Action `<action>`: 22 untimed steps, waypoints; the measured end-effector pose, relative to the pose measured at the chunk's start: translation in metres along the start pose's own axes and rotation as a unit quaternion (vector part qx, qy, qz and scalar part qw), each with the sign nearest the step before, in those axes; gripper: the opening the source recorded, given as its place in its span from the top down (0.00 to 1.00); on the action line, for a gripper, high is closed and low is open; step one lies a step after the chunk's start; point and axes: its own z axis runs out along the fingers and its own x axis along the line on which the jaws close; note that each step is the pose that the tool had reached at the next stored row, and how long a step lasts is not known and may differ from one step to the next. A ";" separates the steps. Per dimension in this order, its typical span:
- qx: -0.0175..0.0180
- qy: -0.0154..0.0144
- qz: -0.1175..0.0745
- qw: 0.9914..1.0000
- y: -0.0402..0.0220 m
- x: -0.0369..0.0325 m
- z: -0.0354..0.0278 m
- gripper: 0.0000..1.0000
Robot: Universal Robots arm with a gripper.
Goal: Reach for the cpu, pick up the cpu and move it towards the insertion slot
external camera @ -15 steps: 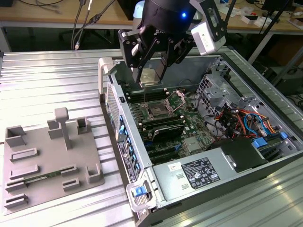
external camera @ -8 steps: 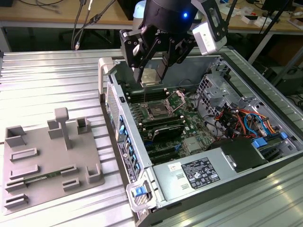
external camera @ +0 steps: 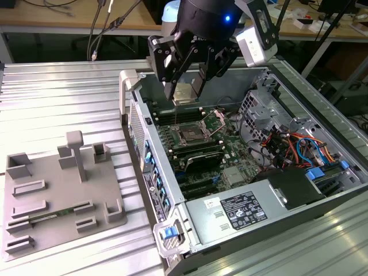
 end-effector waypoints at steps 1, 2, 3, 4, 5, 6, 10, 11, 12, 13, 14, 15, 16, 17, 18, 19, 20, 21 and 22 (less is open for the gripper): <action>0.000 0.000 0.000 1.000 0.0008 -0.0008 0.0001 0.45; 0.000 0.000 0.000 1.000 0.0025 -0.0027 0.0006 0.45; 0.000 0.000 0.000 1.000 0.0040 -0.0038 0.0010 0.45; 0.000 0.000 0.001 1.000 0.0072 -0.0067 0.0019 0.45; 0.000 0.000 0.001 1.000 0.0088 -0.0086 0.0024 0.45; 0.000 0.000 0.001 1.000 0.0095 -0.0097 0.0026 0.45; 0.000 0.000 0.002 1.000 0.0115 -0.0159 0.0033 0.45; 0.000 0.000 0.002 1.000 0.0118 -0.0170 0.0034 0.45; 0.000 0.000 0.002 1.000 0.0121 -0.0181 0.0034 0.45; 0.000 0.000 0.002 1.000 0.0125 -0.0192 0.0035 0.45; 0.000 0.000 0.002 1.000 0.0128 -0.0202 0.0036 0.45; 0.000 0.000 0.002 1.000 0.0133 -0.0219 0.0036 0.45; 0.000 0.000 0.002 1.000 0.0139 -0.0237 0.0037 0.45; 0.000 0.000 0.002 1.000 0.0143 -0.0251 0.0038 0.45; 0.000 0.000 0.002 1.000 0.0145 -0.0266 0.0038 0.45; 0.000 0.000 0.002 1.000 0.0146 -0.0278 0.0039 0.45; 0.000 0.000 0.002 1.000 0.0146 -0.0291 0.0039 0.45; 0.000 0.000 0.002 1.000 0.0146 -0.0306 0.0040 0.45; 0.000 0.000 0.002 1.000 0.0146 -0.0319 0.0040 0.45</action>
